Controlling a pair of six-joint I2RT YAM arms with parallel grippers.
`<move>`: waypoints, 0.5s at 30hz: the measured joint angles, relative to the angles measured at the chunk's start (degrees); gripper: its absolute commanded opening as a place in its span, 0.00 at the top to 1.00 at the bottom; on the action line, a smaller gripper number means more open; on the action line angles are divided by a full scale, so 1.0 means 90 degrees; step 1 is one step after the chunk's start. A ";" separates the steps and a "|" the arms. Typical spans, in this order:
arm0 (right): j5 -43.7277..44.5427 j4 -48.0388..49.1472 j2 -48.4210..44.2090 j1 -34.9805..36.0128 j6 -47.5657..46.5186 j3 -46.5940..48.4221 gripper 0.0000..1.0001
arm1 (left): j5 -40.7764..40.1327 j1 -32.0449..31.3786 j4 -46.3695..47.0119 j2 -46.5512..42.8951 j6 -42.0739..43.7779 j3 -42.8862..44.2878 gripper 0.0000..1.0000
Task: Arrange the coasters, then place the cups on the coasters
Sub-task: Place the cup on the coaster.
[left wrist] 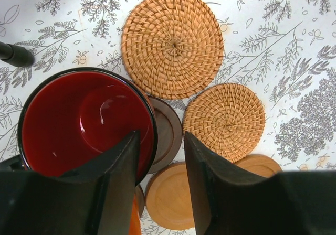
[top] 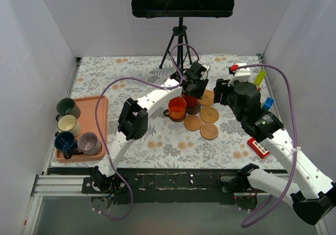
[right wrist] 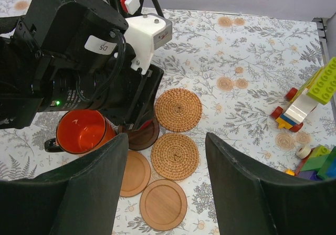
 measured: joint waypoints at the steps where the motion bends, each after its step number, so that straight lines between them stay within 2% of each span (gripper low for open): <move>1: 0.0007 0.0000 -0.0007 0.0000 -0.0002 0.0000 0.32 | -0.0005 0.0000 -0.0002 0.0000 -0.0005 0.0000 0.58; 8: 0.0036 0.0029 -0.0027 0.0000 0.0000 -0.0019 0.32 | -0.0102 0.0000 0.0000 -0.0017 -0.0017 0.0005 0.57; 15: 0.0039 0.0032 -0.0041 0.0000 -0.0002 -0.0107 0.32 | -0.0107 -0.0002 -0.0005 -0.0044 -0.0049 0.0002 0.62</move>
